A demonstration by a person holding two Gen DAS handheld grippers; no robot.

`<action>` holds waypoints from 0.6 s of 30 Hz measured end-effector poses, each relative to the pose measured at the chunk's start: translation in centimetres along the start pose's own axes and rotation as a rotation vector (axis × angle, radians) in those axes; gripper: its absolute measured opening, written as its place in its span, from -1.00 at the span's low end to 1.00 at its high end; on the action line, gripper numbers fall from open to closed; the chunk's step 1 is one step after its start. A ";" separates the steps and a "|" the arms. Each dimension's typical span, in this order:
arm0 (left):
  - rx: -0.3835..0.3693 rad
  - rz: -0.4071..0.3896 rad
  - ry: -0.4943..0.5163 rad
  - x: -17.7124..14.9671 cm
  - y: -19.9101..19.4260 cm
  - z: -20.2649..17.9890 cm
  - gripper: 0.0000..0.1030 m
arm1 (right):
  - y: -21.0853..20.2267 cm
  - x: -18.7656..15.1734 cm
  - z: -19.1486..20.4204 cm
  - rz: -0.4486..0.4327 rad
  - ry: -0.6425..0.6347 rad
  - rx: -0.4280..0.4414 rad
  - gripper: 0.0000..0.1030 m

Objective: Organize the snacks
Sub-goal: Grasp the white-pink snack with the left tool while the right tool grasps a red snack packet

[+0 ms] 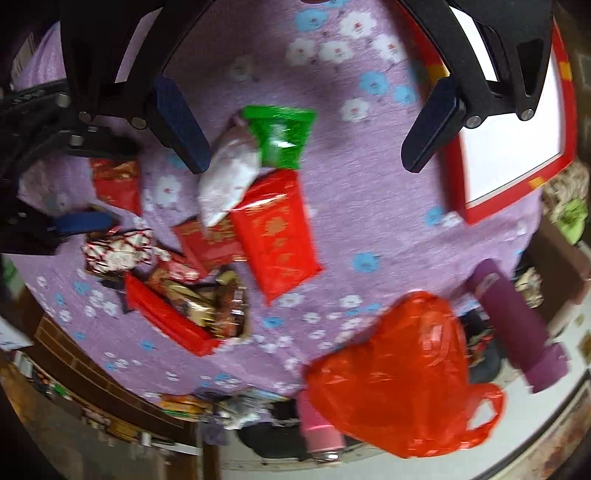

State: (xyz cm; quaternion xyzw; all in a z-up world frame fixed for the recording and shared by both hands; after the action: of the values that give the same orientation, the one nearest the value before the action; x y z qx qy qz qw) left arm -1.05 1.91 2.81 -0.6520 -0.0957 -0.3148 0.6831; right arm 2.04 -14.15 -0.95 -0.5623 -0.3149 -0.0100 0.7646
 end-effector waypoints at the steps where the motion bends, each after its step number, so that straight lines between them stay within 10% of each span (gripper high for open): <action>1: -0.034 0.004 0.008 0.2 0.2 -0.3 1.00 | 0.4 0.0 0.0 0.010 0.003 0.023 0.39; 8: -0.101 0.033 0.008 0.5 1.8 -1.6 0.83 | 1.0 0.1 0.1 0.001 -0.026 0.040 0.31; 18: -0.117 0.009 -0.023 -0.1 2.1 -1.7 -0.39 | 0.6 -0.3 -0.3 -0.018 -0.050 0.023 -0.11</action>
State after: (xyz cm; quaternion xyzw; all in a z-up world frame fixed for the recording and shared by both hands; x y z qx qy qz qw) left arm -0.40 0.21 0.77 -0.6947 -0.0823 -0.3093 0.6442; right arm 2.20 -14.28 -1.64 -0.5508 -0.3390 0.0006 0.7627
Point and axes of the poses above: each gripper's, at about its wrist camera, not at the fingertips, and y roughly the way its jaws point, z to its left, x to its top, the point moved 2 cm from there along y, roughly the way its jaws point
